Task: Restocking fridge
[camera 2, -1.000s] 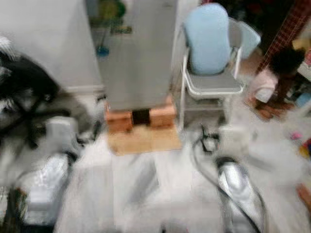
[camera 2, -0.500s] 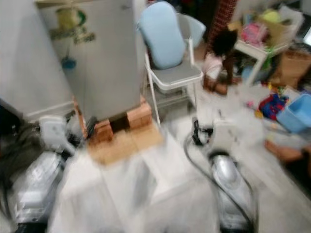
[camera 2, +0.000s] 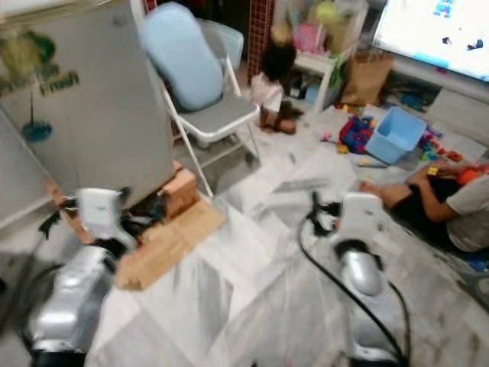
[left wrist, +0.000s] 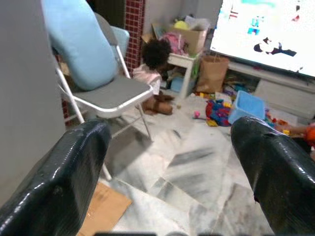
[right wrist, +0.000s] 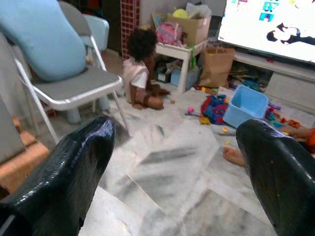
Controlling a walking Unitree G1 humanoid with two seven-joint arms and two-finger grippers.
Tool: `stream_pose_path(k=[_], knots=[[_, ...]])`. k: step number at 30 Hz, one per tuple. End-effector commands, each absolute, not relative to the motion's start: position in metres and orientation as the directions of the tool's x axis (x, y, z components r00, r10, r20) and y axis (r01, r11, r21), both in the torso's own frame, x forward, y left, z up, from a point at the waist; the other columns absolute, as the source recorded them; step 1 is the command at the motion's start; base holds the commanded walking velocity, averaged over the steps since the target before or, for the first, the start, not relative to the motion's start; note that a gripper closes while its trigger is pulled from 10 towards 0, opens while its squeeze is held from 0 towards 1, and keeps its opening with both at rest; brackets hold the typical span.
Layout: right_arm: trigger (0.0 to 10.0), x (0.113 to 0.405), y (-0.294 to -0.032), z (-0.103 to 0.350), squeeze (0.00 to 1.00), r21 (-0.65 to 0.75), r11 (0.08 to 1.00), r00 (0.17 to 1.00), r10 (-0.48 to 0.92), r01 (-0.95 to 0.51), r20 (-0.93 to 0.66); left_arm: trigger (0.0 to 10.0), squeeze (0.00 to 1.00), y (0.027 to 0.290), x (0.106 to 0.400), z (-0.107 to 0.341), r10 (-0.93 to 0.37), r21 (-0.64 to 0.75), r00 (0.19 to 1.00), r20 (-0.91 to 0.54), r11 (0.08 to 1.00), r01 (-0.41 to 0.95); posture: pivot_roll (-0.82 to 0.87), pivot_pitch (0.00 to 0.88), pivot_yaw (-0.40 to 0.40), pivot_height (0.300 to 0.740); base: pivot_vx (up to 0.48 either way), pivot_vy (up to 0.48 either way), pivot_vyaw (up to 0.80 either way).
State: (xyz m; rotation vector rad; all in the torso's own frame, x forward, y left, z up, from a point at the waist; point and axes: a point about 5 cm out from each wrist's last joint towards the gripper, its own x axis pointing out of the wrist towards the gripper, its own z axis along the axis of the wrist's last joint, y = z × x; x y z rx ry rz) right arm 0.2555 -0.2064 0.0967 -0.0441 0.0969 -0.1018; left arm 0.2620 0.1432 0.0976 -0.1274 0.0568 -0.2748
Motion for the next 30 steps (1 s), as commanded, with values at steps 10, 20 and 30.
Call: stream_pose_path(k=[10,20,30], knots=[[10.0,0.26,-0.199,0.102,0.0,-0.039,0.997,0.994,-0.071,0.068,-0.079,10.0,0.0,0.154,0.26,0.097,-0.25,-0.112,0.967,-0.053,0.964,0.243,-0.01,0.0,-0.01,0.74,0.48,0.0,-0.8],[10.0,0.262,-0.196,0.102,0.0,-0.027,0.998,0.995,-0.066,0.065,-0.074,10.0,0.0,0.144,0.258,0.097,-0.279,-0.137,0.959,-0.058,0.953,0.269,-0.01,0.0,-0.003,0.74,0.472,0.0,-0.8],[10.0,0.263,-0.196,0.102,0.0,-0.021,0.997,0.995,-0.075,0.074,-0.073,10.0,0.0,0.146,0.262,0.098,-0.283,-0.139,0.957,-0.065,0.952,0.272,-0.01,0.0,0.003,0.74,0.3,0.347,-0.8]])
